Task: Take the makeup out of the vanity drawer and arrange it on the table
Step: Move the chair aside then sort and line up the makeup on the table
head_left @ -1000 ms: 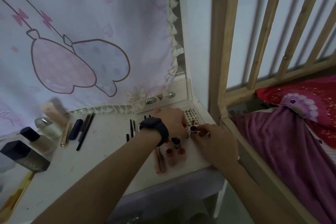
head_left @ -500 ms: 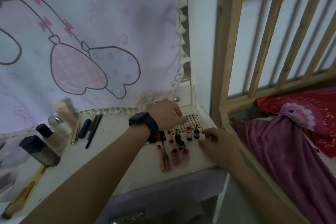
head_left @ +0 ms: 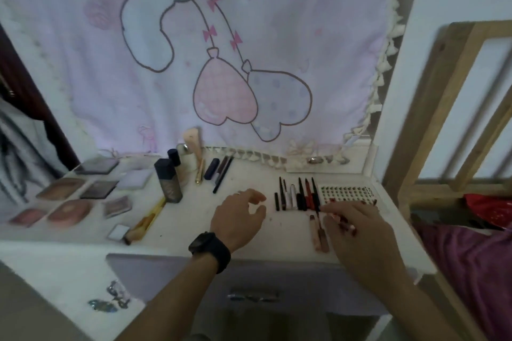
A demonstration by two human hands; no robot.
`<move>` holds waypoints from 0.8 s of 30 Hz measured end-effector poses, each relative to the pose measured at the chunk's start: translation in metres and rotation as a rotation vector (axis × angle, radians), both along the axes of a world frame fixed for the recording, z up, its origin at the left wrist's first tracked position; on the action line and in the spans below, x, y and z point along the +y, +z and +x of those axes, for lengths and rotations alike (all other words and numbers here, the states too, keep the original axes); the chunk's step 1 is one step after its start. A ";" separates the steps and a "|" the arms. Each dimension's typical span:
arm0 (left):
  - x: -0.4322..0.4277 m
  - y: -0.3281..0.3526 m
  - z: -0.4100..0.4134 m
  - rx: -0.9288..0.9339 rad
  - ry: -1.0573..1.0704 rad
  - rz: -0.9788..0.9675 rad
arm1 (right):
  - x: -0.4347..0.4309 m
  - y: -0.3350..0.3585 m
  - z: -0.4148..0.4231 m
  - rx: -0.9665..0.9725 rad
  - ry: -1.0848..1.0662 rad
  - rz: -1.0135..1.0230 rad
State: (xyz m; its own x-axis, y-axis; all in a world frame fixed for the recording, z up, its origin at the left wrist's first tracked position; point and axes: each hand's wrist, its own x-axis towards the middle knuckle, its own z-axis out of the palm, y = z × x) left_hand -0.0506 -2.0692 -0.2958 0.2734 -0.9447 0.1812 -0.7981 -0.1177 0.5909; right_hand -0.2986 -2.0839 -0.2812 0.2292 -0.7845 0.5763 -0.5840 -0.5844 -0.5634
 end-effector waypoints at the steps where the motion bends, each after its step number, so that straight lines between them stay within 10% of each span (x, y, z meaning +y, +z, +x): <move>1: 0.007 -0.008 0.011 -0.017 0.028 0.031 | 0.004 -0.005 0.015 0.020 0.042 0.000; 10: 0.030 -0.038 0.068 -0.261 0.101 0.160 | 0.000 -0.071 0.127 0.439 0.356 0.024; 24: -0.026 -0.035 0.096 -0.497 0.078 0.221 | -0.004 -0.092 0.140 0.294 0.310 -0.168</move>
State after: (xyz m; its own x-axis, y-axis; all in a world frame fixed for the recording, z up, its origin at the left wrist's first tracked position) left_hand 0.0451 -2.0952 -0.3304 0.2757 -0.9554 0.1061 -0.9589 -0.2657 0.0992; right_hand -0.1588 -2.0877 -0.3734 0.6115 -0.5543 0.5647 -0.4882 -0.8259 -0.2821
